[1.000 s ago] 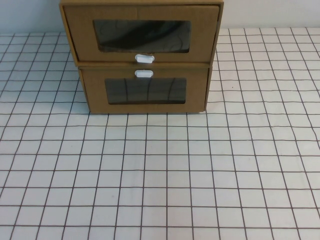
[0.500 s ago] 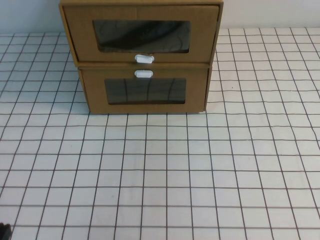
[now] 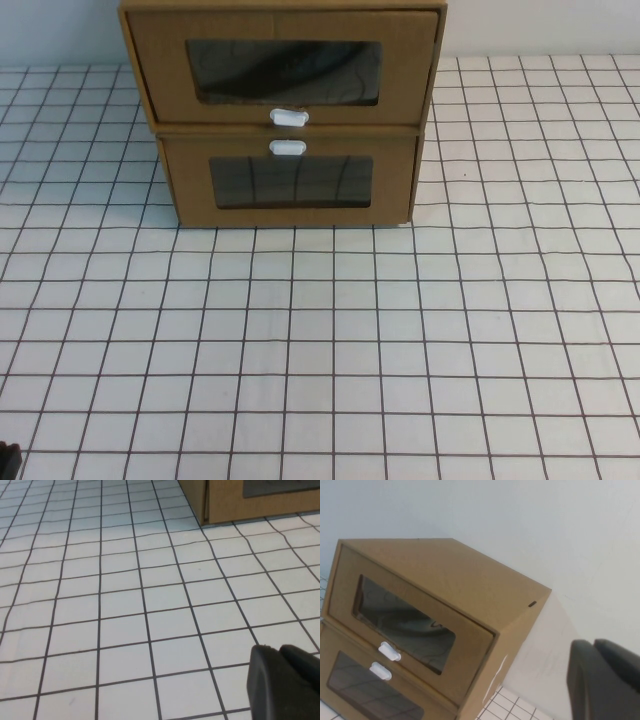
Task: Close the shoe box
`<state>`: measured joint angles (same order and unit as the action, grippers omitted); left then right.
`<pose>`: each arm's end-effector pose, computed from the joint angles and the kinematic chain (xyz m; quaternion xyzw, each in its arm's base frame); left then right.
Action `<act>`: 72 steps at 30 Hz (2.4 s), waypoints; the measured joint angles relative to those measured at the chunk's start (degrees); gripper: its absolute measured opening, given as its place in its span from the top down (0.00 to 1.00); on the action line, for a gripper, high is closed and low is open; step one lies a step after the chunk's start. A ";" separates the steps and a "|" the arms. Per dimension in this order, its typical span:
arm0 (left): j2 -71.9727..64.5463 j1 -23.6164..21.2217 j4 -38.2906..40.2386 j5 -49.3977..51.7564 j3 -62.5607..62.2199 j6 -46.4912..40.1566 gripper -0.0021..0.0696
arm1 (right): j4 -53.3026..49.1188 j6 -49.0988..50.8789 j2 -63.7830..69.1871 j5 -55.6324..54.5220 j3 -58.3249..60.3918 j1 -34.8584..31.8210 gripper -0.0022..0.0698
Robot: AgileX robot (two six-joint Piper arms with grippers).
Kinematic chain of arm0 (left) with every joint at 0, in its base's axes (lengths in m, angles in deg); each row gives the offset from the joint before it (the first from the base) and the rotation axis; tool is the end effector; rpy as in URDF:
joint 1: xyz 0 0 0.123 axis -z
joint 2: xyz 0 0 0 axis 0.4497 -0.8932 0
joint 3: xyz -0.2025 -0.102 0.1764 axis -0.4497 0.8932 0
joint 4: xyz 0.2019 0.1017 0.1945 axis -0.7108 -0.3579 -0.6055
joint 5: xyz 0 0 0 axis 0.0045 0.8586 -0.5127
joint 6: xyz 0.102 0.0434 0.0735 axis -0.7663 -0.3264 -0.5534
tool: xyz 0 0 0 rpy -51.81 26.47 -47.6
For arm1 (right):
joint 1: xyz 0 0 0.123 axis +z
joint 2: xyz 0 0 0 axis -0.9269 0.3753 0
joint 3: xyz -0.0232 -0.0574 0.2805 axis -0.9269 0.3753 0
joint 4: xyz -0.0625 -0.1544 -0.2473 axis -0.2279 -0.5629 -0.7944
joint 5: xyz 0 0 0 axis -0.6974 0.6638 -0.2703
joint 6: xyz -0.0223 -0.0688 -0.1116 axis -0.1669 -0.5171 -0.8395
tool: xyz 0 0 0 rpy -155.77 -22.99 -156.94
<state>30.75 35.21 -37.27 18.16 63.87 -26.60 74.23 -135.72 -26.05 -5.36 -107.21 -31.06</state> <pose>0.1346 -0.0226 0.1553 0.0963 0.8069 -0.0290 0.5821 0.2109 0.1288 0.4050 -0.2700 0.6273 0.0424 0.7292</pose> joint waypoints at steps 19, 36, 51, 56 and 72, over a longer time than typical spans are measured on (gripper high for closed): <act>0.04 0.00 0.00 -0.13 0.00 0.00 0.97 | 0.00 0.00 -12.01 5.40 0.00 -11.95 0.99; 0.04 0.00 0.00 -0.13 0.00 0.00 0.97 | -0.40 4.68 -23.08 2.53 -0.19 -17.25 0.99; 0.04 0.00 0.00 -0.22 0.05 0.00 0.97 | -88.41 106.58 -24.80 38.78 9.50 -29.05 0.99; 0.04 0.00 0.00 -0.22 0.05 0.00 0.97 | -101.42 116.11 -31.57 29.18 22.03 -30.72 0.99; 0.04 0.00 0.00 -0.22 0.05 0.00 0.97 | -94.76 117.15 -44.20 25.04 45.98 -30.85 0.99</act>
<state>30.79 35.21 -37.27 17.94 63.92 -26.60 -20.53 -18.57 -70.25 19.68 -61.23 -61.91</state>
